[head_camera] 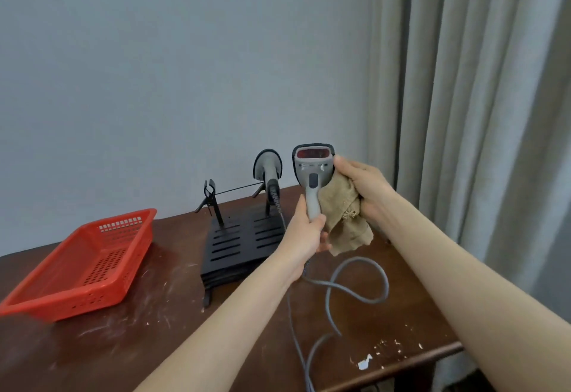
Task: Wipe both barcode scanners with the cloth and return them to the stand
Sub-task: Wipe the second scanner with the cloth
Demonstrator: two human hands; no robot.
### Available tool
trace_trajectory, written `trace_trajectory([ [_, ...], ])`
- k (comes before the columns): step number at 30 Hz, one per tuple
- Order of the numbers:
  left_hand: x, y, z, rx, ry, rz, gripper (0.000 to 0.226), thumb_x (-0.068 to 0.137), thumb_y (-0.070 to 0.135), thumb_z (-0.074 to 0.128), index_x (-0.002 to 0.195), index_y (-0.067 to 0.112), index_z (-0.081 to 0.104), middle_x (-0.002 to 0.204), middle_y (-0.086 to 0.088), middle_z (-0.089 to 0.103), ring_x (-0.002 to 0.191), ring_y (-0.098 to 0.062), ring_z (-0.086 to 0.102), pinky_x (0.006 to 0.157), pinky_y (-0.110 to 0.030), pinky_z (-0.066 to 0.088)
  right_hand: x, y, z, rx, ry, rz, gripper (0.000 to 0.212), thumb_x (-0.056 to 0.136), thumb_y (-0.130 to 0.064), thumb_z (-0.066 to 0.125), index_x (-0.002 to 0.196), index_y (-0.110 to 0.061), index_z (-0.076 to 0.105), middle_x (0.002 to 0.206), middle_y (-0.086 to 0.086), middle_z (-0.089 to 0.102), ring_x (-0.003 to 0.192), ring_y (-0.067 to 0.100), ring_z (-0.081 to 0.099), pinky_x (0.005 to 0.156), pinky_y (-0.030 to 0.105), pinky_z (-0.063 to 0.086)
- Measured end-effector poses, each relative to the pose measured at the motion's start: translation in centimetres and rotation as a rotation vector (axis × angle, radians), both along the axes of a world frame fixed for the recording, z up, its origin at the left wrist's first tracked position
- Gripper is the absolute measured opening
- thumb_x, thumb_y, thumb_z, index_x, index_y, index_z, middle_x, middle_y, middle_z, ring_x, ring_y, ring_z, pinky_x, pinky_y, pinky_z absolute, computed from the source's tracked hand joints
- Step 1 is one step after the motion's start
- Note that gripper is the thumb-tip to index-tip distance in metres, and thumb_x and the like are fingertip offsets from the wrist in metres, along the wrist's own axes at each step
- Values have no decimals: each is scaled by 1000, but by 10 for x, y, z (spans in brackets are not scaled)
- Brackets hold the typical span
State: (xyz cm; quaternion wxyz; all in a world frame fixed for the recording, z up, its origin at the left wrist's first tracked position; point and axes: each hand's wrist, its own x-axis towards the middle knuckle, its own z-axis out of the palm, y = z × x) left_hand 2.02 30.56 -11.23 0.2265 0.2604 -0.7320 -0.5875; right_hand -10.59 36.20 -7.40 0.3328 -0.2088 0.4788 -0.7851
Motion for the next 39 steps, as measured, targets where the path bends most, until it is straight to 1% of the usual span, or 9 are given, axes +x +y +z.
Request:
trace_trajectory([
  [3,-13,-2,-11,-241,-129,-2,70,96,15,45,151,38,8,142,-3,41,111,-20,56,87,-37,52,-10,6,-2,58,27,-12,16,84,-22,71,91,-9,66,84,9,71,74,19,67,73,33,56],
  [6,-21,0,-17,-261,-98,-35,69,92,11,52,149,32,18,140,0,45,120,-18,51,94,-33,46,-18,10,-6,92,23,-20,21,84,-17,70,103,-7,67,94,12,71,77,21,67,77,34,58],
  [12,-29,-12,0,545,186,-17,45,84,36,69,119,7,63,110,-12,71,101,-26,68,90,-42,53,-22,10,-11,99,53,98,16,86,-11,66,101,-6,67,90,12,69,73,20,67,64,28,59],
  [17,-32,-20,1,723,208,-67,29,84,12,68,111,2,66,115,-18,68,107,-31,65,90,-43,52,-27,8,-11,37,74,145,21,86,-6,65,106,-4,66,92,11,70,75,19,69,66,26,59],
  [21,-32,-25,-8,690,178,21,27,83,7,68,109,-1,65,100,-14,71,92,-27,67,81,-37,54,-32,5,-16,183,162,-19,24,83,-1,68,107,-6,64,89,11,67,77,20,66,76,31,58],
  [25,-32,-28,-18,643,150,107,19,81,12,72,96,4,64,80,-5,62,75,-17,58,64,-30,48,-41,6,-29,458,455,-198,30,85,-8,63,114,-8,67,95,10,70,90,24,67,86,37,55],
  [33,-39,-24,-30,468,135,139,29,79,-5,69,105,2,57,85,-8,59,76,-19,57,68,-29,46,-22,9,-19,361,810,-428,7,86,-20,63,87,-25,68,69,-10,60,63,2,53,49,7,37],
  [35,-42,-23,-33,410,120,178,34,78,-3,69,109,2,57,87,-8,60,77,-20,57,68,-29,46,-15,10,-19,376,932,-428,7,86,-20,64,89,-22,70,75,-8,62,69,6,56,59,10,42],
  [39,-45,-20,-38,352,130,242,33,79,0,69,108,7,56,89,-7,60,77,-19,58,65,-28,47,-10,10,-21,499,1094,-384,18,86,-17,61,100,-19,73,100,3,69,96,23,62,85,34,49],
])
